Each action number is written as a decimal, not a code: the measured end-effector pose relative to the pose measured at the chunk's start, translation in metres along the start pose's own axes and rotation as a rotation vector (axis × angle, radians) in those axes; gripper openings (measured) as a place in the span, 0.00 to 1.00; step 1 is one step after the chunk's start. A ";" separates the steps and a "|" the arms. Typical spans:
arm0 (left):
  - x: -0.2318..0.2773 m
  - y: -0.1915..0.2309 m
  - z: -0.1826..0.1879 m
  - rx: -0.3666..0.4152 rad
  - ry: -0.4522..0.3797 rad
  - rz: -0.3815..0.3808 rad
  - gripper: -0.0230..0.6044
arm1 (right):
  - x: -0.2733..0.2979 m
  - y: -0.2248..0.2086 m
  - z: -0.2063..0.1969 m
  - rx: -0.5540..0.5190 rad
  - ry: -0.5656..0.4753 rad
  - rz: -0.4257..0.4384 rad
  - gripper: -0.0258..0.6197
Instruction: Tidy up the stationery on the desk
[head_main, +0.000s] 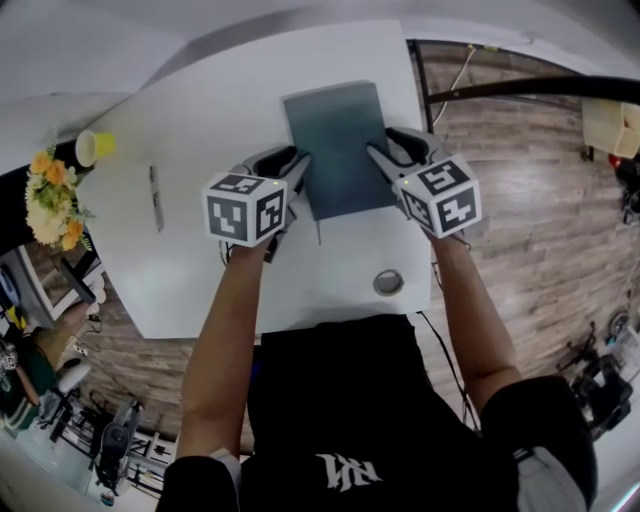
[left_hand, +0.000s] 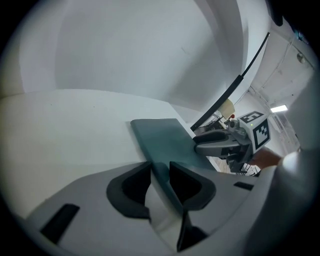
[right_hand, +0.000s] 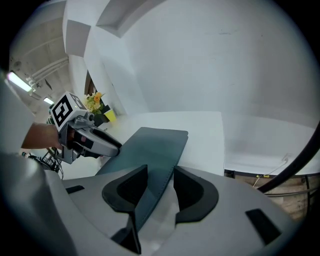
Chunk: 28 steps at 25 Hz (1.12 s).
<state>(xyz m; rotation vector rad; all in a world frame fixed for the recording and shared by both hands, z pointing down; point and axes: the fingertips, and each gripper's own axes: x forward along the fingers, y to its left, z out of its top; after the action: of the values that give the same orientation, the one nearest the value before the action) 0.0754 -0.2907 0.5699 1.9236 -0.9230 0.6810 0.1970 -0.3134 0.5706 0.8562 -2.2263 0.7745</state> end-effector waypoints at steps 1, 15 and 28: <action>0.000 0.000 0.000 0.004 0.005 0.008 0.22 | 0.000 0.000 0.000 0.000 0.000 -0.001 0.33; -0.002 -0.001 -0.005 0.060 0.021 0.043 0.21 | 0.003 0.003 -0.001 0.007 0.003 0.009 0.29; -0.052 0.025 -0.062 0.111 0.065 0.038 0.21 | 0.019 0.079 -0.020 -0.019 0.066 0.037 0.28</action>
<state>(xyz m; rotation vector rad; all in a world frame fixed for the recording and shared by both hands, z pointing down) 0.0191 -0.2279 0.5722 1.9731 -0.8992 0.8281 0.1346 -0.2573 0.5732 0.7712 -2.1932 0.7866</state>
